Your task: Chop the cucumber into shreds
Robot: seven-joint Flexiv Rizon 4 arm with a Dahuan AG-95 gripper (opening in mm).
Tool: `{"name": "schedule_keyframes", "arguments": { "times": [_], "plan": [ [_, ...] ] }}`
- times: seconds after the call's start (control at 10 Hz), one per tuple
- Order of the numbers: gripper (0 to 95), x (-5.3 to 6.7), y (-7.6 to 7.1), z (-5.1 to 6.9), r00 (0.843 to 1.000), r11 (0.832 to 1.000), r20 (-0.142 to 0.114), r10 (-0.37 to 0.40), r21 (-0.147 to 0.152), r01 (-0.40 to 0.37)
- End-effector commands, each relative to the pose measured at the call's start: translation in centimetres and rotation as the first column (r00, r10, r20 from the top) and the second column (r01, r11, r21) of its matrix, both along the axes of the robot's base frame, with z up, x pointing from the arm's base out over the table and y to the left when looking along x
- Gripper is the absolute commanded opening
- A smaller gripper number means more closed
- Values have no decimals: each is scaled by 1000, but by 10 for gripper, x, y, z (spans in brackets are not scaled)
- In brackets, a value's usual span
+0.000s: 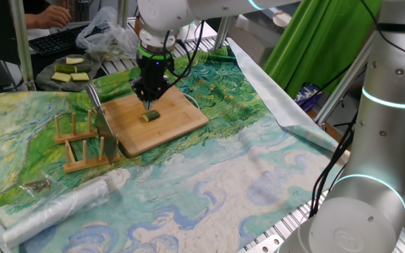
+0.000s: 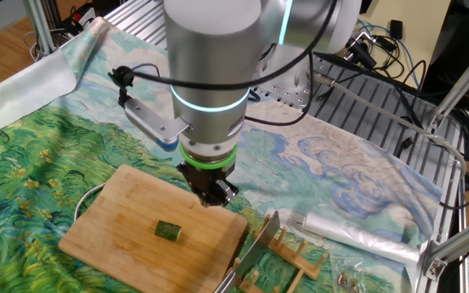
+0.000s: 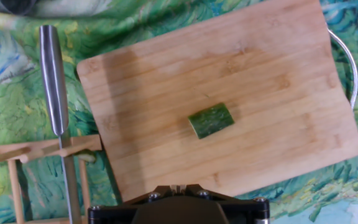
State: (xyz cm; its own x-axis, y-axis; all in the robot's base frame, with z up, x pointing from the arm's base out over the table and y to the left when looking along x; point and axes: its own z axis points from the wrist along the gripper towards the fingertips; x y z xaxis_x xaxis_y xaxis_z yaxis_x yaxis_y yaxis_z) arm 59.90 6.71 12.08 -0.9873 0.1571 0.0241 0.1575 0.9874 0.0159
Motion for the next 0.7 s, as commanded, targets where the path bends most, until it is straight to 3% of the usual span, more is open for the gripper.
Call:
{"name": "schedule_keyframes", "arguments": {
  "times": [0.1,0.5,0.7],
  "plan": [
    [0,-3,0,1,1000,999,-3,31,10,-31],
    [0,-3,0,1,999,999,-2,43,9,-43],
    [0,-3,0,1,1000,1000,-4,-12,20,12]
  ]
}}
